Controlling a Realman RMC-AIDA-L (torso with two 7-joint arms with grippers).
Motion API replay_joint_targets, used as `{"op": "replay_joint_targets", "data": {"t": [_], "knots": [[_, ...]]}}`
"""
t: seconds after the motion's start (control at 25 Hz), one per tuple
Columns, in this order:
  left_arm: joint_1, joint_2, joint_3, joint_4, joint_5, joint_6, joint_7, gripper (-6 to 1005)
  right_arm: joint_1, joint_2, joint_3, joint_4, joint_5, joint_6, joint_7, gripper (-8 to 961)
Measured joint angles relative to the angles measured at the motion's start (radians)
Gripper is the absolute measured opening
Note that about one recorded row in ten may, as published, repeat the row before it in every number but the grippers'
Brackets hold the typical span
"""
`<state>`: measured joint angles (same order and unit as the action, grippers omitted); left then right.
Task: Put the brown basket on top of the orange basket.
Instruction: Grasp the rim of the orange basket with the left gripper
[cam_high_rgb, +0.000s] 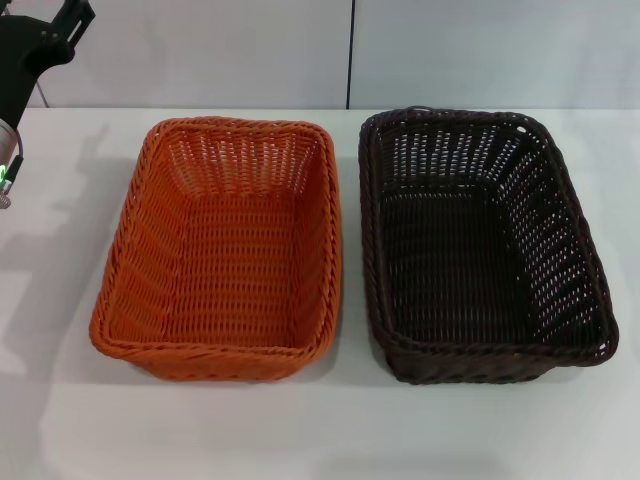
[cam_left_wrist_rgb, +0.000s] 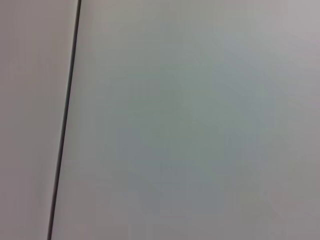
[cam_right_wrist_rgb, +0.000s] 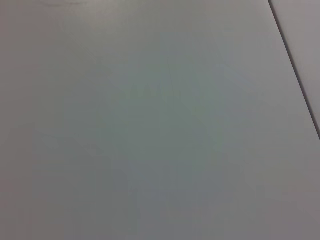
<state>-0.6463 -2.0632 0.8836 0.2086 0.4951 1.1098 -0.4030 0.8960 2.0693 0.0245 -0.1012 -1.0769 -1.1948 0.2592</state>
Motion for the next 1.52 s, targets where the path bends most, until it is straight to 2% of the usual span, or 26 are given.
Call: {"op": "replay_joint_targets", "data": {"t": [0.68,0.92,1.04,1.08,1.12,1.16,1.28,1.32,1.36,1.4,1.44,1.48,1.52], "knots": [[0.004,0.0,0.0,0.0,-0.004,0.001,0.002,860,0.0,0.002,0.002,0.011,0.0,0.0,0.001,607],[0.012,0.005,0.002,0.023,0.002,-0.022,-0.094,860,-0.007,0.002,0.0,0.011,0.0,-0.001,0.002,608],[0.022,0.012,0.033,0.096,0.038,-0.093,-0.233,859,-0.016,0.002,0.001,0.009,0.0,-0.001,0.002,608],[0.038,0.025,0.083,0.181,0.083,-0.167,-0.364,859,-0.024,0.001,0.001,0.009,0.0,-0.003,0.002,608],[0.038,0.025,0.083,0.181,0.083,-0.167,-0.364,858,-0.024,0.001,0.001,0.009,0.0,-0.003,0.002,608],[0.047,0.037,0.118,0.233,0.119,-0.219,-0.453,858,-0.031,0.001,0.001,0.008,0.004,-0.003,0.003,608],[0.054,0.082,0.203,0.346,0.224,-0.324,-0.662,856,-0.038,0.001,0.002,0.008,0.015,-0.003,0.003,607],[0.051,0.106,0.228,0.38,0.276,-0.356,-0.746,856,-0.041,0.001,0.002,0.008,0.02,-0.003,0.003,607],[0.051,0.106,0.228,0.38,0.276,-0.356,-0.746,855,-0.05,0.001,0.002,0.006,0.023,-0.003,0.003,607],[0.046,0.129,0.246,0.406,0.328,-0.378,-0.826,855,-0.054,0.001,0.002,0.005,0.024,-0.003,0.003,607],[0.021,0.176,0.263,0.448,0.51,-0.424,-1.035,854,-0.054,0.001,0.002,0.005,0.024,-0.003,0.003,607],[0.004,0.198,0.263,0.459,0.608,-0.439,-1.125,854,-0.064,0.001,0.002,0.003,0.024,-0.003,0.002,607],[0.004,0.198,0.263,0.459,0.608,-0.439,-1.125,854,-0.064,0.001,0.002,0.003,0.024,-0.003,0.002,607]]}}
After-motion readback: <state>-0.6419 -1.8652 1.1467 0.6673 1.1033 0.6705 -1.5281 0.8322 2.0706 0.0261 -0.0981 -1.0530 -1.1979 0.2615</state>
